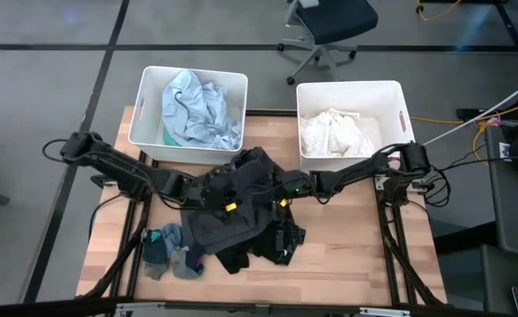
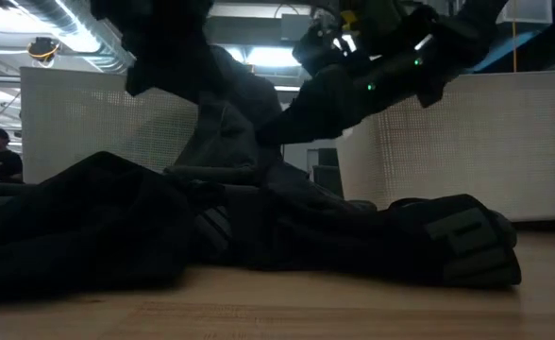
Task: Sort clothes
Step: Put the dark gray shorts into the left white laundry bin
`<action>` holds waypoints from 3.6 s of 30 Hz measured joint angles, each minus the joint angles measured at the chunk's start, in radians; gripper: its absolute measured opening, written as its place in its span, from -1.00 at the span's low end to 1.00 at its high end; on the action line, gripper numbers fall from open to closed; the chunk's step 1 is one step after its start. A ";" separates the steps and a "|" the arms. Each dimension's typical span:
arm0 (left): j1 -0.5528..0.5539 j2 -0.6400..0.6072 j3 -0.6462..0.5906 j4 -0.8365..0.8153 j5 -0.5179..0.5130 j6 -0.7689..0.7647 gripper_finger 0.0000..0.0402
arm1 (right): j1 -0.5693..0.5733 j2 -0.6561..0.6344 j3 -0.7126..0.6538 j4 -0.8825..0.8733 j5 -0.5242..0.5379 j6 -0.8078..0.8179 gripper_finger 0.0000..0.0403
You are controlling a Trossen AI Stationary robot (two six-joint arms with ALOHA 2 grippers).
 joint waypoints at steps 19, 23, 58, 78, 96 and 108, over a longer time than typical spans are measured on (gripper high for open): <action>0.052 0.249 0.004 0.167 -0.002 0.062 -0.23 | 0.031 0.044 0.021 0.006 0.019 -0.010 0.34; 0.054 0.294 0.000 0.170 -0.016 0.129 -0.37 | 0.035 0.039 0.027 0.045 0.008 0.004 0.34; -0.111 0.183 0.513 -0.175 -0.580 0.919 -0.98 | 0.289 -0.336 0.026 -0.496 0.550 0.078 0.34; -0.052 -0.024 0.728 0.219 -0.842 1.660 -0.98 | 0.289 -0.336 0.025 -0.505 0.540 0.114 0.34; 0.162 -0.092 0.900 0.808 -0.615 2.455 -0.95 | 0.288 -0.336 0.025 -0.521 0.520 0.133 0.34; 0.491 -0.092 0.981 0.848 -0.405 2.438 -0.95 | 0.288 -0.336 0.025 -0.521 0.520 0.152 0.34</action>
